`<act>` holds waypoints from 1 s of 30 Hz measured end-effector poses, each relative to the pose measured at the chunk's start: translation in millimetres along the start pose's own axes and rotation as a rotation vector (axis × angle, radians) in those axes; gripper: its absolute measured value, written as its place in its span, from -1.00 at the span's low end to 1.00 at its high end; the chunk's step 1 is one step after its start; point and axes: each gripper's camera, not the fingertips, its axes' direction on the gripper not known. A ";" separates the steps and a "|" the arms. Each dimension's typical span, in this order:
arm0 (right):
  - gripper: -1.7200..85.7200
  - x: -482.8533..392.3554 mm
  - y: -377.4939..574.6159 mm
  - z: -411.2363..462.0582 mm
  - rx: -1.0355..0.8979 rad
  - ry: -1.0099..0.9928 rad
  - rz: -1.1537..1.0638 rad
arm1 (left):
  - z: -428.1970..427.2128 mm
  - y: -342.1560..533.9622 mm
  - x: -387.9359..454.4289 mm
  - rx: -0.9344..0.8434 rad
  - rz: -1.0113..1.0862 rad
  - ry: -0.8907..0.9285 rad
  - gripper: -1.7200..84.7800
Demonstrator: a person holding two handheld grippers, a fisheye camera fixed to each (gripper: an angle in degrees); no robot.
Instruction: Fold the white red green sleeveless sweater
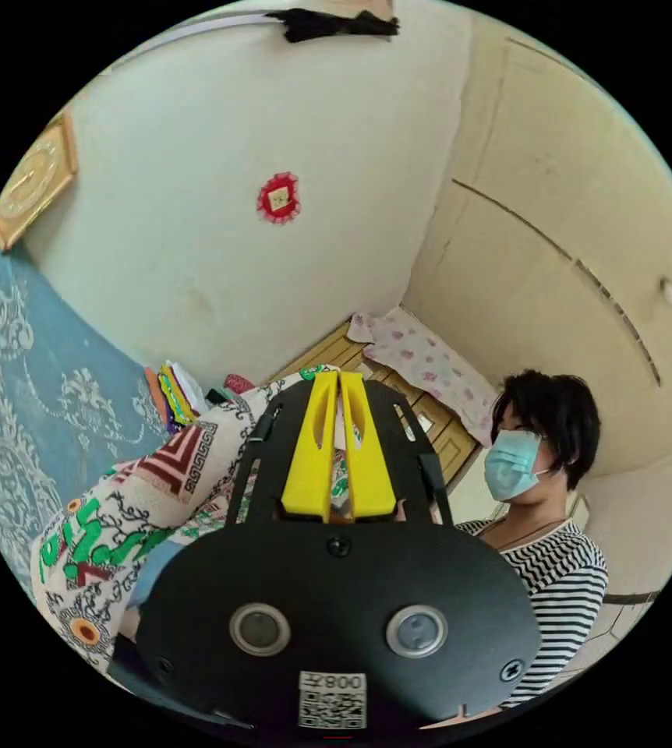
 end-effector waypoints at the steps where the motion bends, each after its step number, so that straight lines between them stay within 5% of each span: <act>1: -0.91 -3.2 2.8 -0.2 0.022 -0.018 -0.007 | -4.9 -4.0 12.5 0.003 0.033 -0.002 -0.95; 6: -0.91 -12.2 7.9 17.4 0.042 -0.015 -0.054 | -36.4 -34.0 99.4 0.021 0.267 -0.076 -0.95; 13: -0.91 27.6 12.4 108.4 -0.024 -0.001 -0.030 | -51.1 -68.7 100.8 0.019 0.321 -0.201 -0.95; 22: -0.91 174.8 33.4 314.2 -0.249 0.032 0.165 | -40.8 -114.5 -49.7 -0.050 0.116 -0.371 -0.95; 30: -0.91 341.5 91.3 559.6 -0.539 0.087 0.383 | -21.3 -124.5 -288.6 -0.173 -0.197 -0.646 -0.93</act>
